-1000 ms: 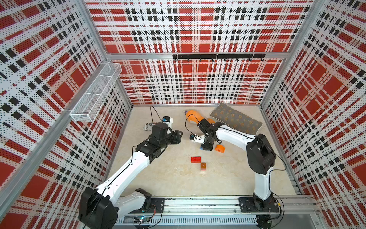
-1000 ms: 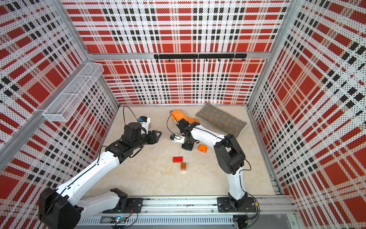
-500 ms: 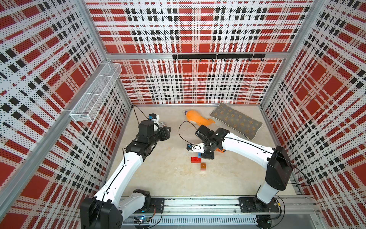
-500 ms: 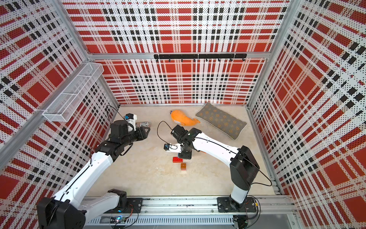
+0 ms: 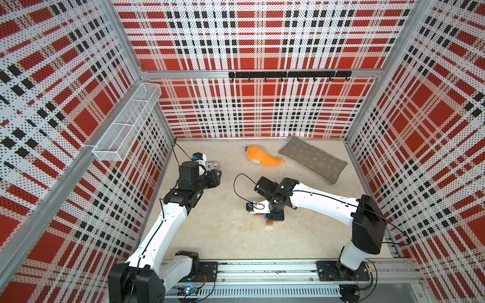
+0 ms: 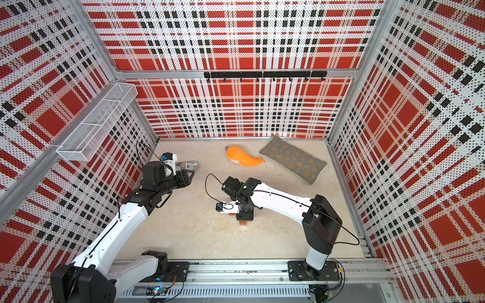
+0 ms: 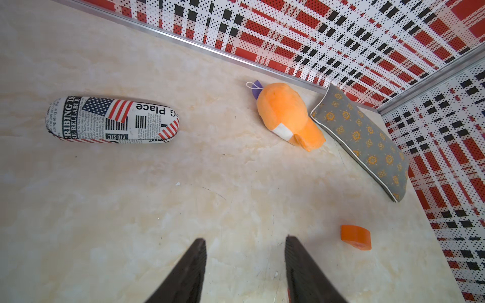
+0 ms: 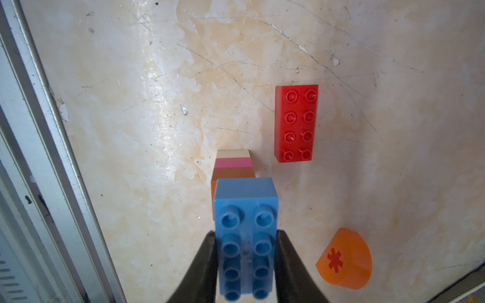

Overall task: Assemble an ice cream with lego
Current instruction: Assemble the lego brick with the lego brick.

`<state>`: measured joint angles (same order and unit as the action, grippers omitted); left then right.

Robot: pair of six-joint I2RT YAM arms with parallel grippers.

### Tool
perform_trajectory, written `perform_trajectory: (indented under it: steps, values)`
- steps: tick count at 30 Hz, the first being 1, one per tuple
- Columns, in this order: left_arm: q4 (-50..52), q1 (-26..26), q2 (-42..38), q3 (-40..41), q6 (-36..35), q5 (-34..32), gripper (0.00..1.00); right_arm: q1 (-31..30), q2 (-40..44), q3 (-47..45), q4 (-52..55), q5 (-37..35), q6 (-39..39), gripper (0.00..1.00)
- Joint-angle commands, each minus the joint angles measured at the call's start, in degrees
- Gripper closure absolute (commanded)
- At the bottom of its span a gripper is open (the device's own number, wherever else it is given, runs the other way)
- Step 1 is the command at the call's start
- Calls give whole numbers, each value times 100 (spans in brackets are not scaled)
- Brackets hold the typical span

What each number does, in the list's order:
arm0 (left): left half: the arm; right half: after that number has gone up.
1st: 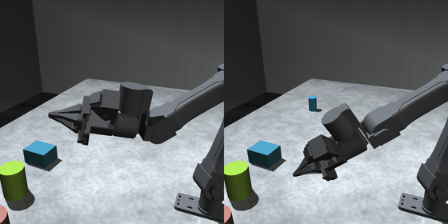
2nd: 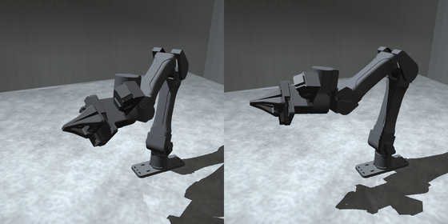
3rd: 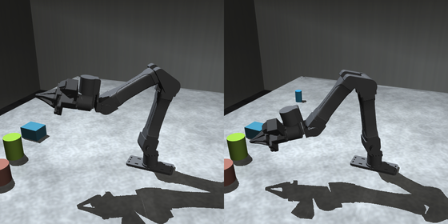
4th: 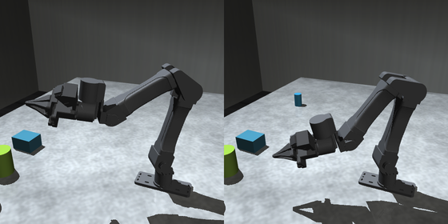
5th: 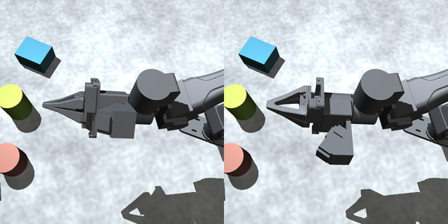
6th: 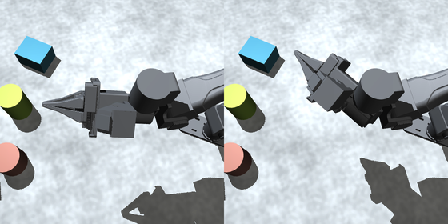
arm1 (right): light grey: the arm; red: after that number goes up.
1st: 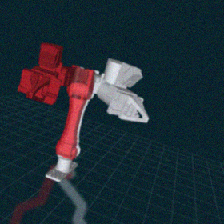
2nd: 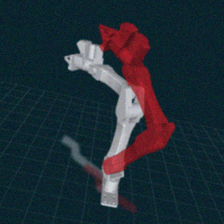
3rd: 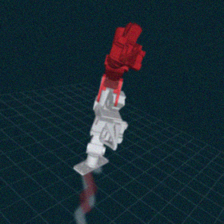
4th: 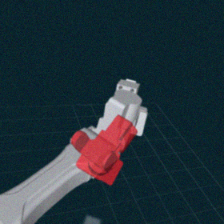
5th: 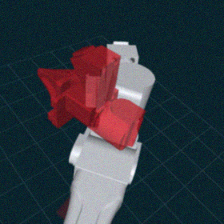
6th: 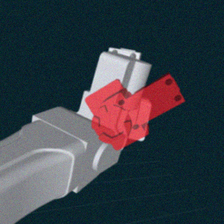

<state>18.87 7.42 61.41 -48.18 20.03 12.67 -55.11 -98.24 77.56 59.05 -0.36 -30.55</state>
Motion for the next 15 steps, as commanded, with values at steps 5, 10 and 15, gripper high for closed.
perform_trajectory:
  steps: [5,10,15]
  values:
    - [-112,-48,-155,63,-66,-115,47,-85,85,-4,-90,-69,188,75]
    - [-116,-43,-147,64,-61,-133,47,-135,67,-3,-71,-26,216,75]
    - [-112,-48,-147,64,-61,-141,47,-172,58,-22,-69,15,246,75]
